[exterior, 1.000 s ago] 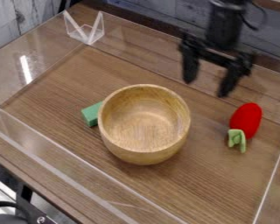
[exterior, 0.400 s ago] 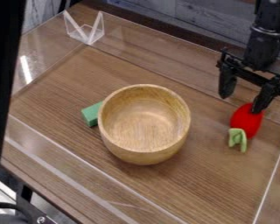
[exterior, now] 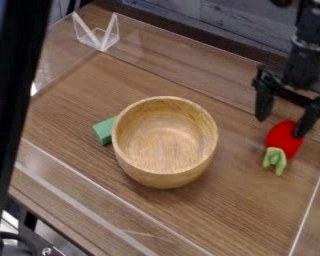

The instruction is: Move the red object to the left side of the table

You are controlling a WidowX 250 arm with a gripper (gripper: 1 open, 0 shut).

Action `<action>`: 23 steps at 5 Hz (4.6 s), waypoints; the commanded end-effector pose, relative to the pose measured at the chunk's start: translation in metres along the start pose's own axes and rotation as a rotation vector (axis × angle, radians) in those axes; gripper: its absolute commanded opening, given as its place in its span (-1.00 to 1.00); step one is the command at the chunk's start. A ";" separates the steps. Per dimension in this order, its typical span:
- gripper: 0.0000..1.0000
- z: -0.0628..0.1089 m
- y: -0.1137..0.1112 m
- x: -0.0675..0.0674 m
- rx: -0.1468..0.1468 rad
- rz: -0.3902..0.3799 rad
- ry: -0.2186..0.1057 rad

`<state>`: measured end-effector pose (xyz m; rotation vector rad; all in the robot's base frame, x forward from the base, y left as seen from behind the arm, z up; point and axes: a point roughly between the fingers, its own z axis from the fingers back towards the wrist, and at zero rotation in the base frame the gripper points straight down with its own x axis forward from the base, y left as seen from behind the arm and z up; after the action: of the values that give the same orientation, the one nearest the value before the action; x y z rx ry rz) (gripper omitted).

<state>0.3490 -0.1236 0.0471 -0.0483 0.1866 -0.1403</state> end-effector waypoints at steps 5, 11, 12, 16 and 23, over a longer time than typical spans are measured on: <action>1.00 0.013 -0.003 0.027 0.008 0.078 -0.057; -1.00 0.029 0.012 0.014 -0.010 0.292 -0.085; -1.00 0.059 0.004 0.009 -0.041 0.374 -0.138; -1.00 0.108 0.072 -0.044 -0.149 0.804 -0.223; -1.00 0.112 0.068 -0.045 -0.155 0.699 -0.220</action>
<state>0.3317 -0.0475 0.1364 -0.1166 0.0618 0.5791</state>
